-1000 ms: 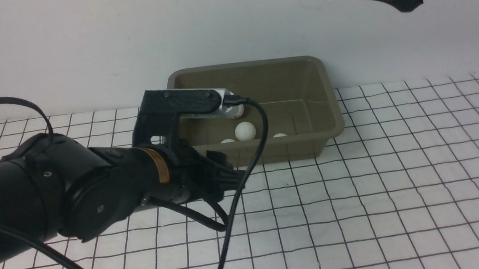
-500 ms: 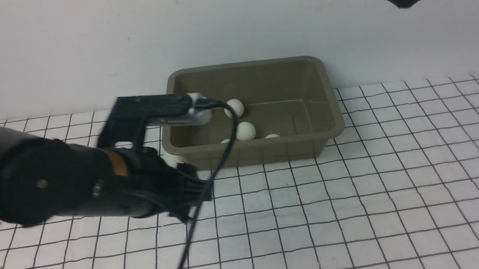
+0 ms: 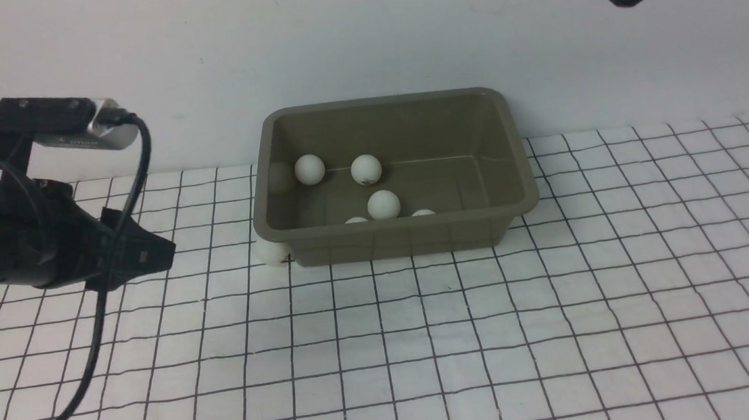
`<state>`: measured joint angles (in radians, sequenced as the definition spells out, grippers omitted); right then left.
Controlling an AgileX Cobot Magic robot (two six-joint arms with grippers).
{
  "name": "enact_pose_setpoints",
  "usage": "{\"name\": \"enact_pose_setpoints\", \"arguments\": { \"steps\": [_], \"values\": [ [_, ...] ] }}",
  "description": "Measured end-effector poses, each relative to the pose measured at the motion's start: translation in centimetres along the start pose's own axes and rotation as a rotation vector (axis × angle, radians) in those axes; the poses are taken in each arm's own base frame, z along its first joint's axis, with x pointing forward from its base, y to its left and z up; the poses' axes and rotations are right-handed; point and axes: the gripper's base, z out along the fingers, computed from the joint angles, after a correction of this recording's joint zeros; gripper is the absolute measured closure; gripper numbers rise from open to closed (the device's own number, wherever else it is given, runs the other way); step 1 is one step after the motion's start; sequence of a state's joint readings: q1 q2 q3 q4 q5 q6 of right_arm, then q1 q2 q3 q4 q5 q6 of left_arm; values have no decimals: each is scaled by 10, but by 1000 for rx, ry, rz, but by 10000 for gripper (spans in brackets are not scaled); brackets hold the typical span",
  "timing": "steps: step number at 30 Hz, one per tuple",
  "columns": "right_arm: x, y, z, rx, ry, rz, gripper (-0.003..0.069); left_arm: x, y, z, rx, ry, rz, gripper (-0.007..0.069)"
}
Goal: Put the table tennis balls into the box on the white checkered tablecloth.
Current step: 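Reach for and grasp a ping pong ball on the table beside the basket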
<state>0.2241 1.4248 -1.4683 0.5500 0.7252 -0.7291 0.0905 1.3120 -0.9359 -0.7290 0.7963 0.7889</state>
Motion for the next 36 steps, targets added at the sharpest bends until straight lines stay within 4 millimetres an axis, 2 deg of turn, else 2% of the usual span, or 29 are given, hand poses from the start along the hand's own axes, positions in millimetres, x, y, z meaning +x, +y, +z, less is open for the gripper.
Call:
{"name": "enact_pose_setpoints", "arguments": {
  "steps": [4, 6, 12, 15, 25, 32, 36],
  "values": [
    [0, 0, 0, 0, -1, 0, 111, -2, 24, 23, 166, -91, 160, 304],
    [0, 0, 0, 0, -1, 0, 111, -4, 36, 36, 194, -148, 232, 304],
    [0, 0, 0, 1, -1, -5, 111, 7, 60, 70, 153, -109, 372, 302],
    [0, 0, 0, 1, -1, -13, 111, 15, 69, 86, 155, -84, 419, 272],
    [0, 0, 0, 2, -1, -21, 111, 9, 85, 120, 172, -134, 416, 127],
    [0, 0, 0, 2, -1, -23, 111, -2, 77, 154, 117, -94, 475, 111],
    [0, 0, 0, 2, -1, -24, 111, -4, 78, 165, 114, -87, 482, 111]
  ]
}}
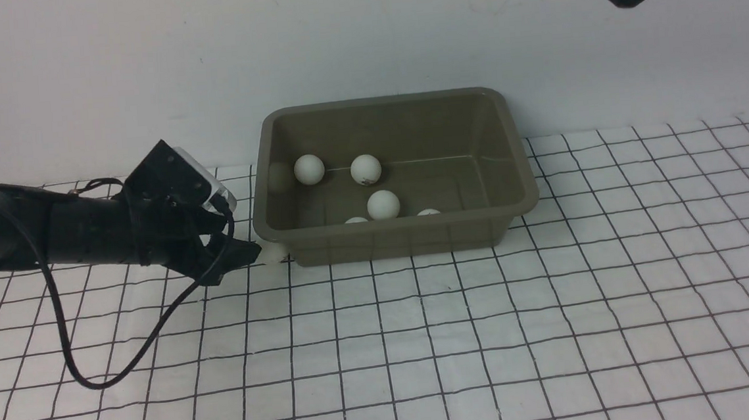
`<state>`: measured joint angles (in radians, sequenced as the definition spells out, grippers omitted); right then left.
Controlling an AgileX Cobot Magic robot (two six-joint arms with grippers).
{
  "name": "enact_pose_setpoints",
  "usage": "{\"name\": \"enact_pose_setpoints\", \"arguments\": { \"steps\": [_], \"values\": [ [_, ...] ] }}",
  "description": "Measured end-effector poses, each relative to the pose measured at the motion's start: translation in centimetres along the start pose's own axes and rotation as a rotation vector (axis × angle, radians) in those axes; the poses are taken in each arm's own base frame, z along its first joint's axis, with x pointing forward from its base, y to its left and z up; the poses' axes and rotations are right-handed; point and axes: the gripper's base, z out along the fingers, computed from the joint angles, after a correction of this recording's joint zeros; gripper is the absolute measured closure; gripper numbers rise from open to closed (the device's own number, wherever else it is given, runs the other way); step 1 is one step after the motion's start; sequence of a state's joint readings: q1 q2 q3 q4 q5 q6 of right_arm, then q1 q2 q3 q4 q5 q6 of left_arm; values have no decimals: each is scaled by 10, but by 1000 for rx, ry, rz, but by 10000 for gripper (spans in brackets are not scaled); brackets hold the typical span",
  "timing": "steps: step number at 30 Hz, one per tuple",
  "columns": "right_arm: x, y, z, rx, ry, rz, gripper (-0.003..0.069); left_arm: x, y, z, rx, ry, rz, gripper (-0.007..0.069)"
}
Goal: Put the table tennis balls into the box on the white checkered tablecloth.
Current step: 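Reach for and grasp a ping pong ball on the table beside the basket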
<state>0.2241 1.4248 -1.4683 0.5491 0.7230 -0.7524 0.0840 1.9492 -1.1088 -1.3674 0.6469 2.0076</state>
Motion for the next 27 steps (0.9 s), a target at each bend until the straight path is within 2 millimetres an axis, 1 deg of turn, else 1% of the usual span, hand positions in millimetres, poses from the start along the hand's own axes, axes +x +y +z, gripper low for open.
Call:
{"name": "enact_pose_setpoints", "arguments": {
  "steps": [2, 12, 18, 23, 25, 27],
  "values": [
    [0, 0, 0, 0, 0, -2, 111, 1, 4, 9, 4, 1, -1, 111],
    [-1, -1, 0, 14, -15, -24, 111, 5, 20, 32, 24, -8, -1, 111],
    [-2, -1, 0, 16, -17, -25, 111, 13, 20, 46, 87, -16, -15, 111],
    [-2, -1, 0, 16, -17, -25, 114, 13, 17, 53, 103, -23, 43, 113],
    [-2, -1, 0, 16, -17, -25, 121, 12, 16, 55, 102, -35, 66, 141],
    [-2, -1, 0, 16, -17, -25, 132, 11, 16, 56, 98, -43, 71, 202]
  ]
}}
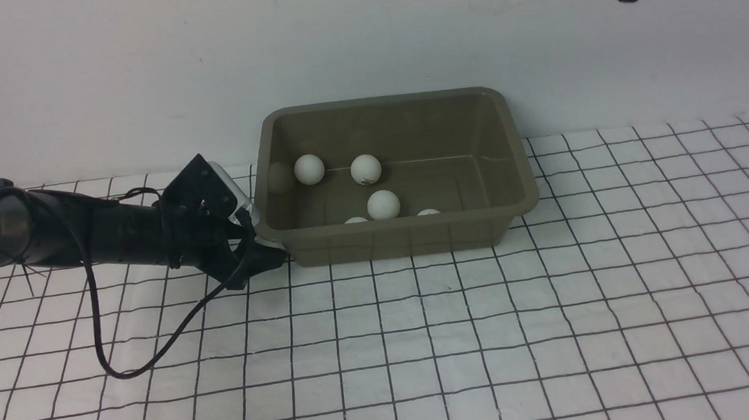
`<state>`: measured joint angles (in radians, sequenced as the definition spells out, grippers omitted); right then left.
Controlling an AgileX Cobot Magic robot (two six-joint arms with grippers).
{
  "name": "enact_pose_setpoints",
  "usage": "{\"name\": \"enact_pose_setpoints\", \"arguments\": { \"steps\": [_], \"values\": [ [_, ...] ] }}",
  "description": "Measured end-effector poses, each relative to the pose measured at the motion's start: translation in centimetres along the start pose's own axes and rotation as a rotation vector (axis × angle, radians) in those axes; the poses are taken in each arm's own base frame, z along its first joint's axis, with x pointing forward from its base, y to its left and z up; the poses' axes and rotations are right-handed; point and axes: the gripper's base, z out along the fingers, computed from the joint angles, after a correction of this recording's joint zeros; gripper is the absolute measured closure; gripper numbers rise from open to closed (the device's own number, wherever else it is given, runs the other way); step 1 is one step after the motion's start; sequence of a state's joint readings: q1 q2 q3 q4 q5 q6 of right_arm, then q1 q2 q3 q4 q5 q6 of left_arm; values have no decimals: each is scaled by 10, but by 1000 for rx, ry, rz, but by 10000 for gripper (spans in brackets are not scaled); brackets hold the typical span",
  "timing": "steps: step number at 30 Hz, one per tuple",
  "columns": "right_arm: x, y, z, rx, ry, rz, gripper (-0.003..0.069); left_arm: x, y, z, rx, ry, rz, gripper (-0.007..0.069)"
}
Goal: Put the table tennis balls into the box on the white checkered tablecloth.
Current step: 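Reach for and grasp a ping pong ball on the table beside the basket, then drop the ball into the bin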
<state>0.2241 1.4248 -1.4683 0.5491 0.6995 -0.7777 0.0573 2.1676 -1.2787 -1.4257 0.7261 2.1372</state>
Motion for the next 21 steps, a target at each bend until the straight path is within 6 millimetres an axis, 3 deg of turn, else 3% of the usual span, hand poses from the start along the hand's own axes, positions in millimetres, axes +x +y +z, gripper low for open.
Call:
{"name": "enact_pose_setpoints", "arguments": {
  "steps": [2, 9, 16, 21],
  "values": [
    [0, 0, 0, 0, 0, 0, 148, 0, 1, 0, -8, 2, 2, 295],
    [-2, -2, 0, 17, -17, -3, 175, -1, 4, -3, -43, 17, 10, 293],
    [-2, -2, 0, 18, -18, -5, 177, -25, 17, -67, -93, 26, -39, 293],
    [-1, -1, 0, 7, -7, -7, 177, -63, 4, -74, -10, -108, -4, 293]
  ]
}}
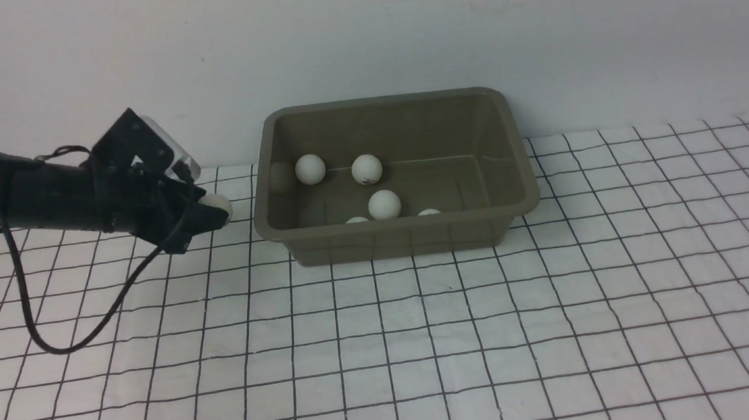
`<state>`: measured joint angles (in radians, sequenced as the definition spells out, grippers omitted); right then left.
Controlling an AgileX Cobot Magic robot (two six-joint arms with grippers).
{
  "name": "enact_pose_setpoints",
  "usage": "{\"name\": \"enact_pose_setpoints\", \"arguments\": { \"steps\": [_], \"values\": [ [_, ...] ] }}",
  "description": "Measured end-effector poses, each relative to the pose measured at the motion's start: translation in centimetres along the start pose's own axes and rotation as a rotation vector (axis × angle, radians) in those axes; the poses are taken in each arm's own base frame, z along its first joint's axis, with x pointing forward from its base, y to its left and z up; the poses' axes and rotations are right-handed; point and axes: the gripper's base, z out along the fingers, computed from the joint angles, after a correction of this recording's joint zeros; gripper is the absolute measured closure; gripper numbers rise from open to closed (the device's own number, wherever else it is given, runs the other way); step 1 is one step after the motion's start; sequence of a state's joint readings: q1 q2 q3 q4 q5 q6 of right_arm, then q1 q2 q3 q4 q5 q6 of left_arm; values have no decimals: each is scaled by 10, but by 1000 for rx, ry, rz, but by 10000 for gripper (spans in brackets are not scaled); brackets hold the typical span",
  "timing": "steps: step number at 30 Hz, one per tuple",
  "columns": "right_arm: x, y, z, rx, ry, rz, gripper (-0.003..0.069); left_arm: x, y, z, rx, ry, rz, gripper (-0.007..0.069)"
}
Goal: Put the table tennis balls into the box on the white checkered tablecloth.
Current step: 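Drop the ball into the bin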
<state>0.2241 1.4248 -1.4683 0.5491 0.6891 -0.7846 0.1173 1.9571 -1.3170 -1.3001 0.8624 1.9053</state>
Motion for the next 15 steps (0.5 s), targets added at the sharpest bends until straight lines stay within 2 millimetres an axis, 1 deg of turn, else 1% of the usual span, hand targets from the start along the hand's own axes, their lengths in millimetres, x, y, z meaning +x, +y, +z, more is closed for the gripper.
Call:
{"name": "enact_pose_setpoints", "arguments": {
  "steps": [1, 4, 5, 7, 9, 11, 13, 14, 15],
  "values": [
    [0, 0, 0, -3, 3, 0, 177, -7, -3, 4, 5, -23, 2, 293],
    [1, 1, 0, -7, 7, 0, 177, -21, -8, 22, 4, -42, 23, 293],
    [1, 1, 0, -7, 7, 0, 177, -23, -10, 34, 4, -35, 36, 293],
    [1, 0, 0, 1, 12, -15, 177, -19, -11, 56, 11, -13, 52, 293],
    [1, -3, 0, 29, 13, -48, 177, -15, -11, 71, 26, -2, 34, 273],
    [1, -6, -1, 64, 16, -87, 177, -14, -10, 73, 27, -2, -29, 212],
    [-1, -7, -7, 93, 10, -105, 177, -20, -10, 70, 21, -7, -117, 139],
    [-6, -6, -18, 111, -6, -117, 177, -23, -11, 66, 16, -7, -138, 111],
    [-12, -5, -33, 137, -27, -145, 177, -28, -11, 62, 11, -3, -138, 95]
  ]
}}
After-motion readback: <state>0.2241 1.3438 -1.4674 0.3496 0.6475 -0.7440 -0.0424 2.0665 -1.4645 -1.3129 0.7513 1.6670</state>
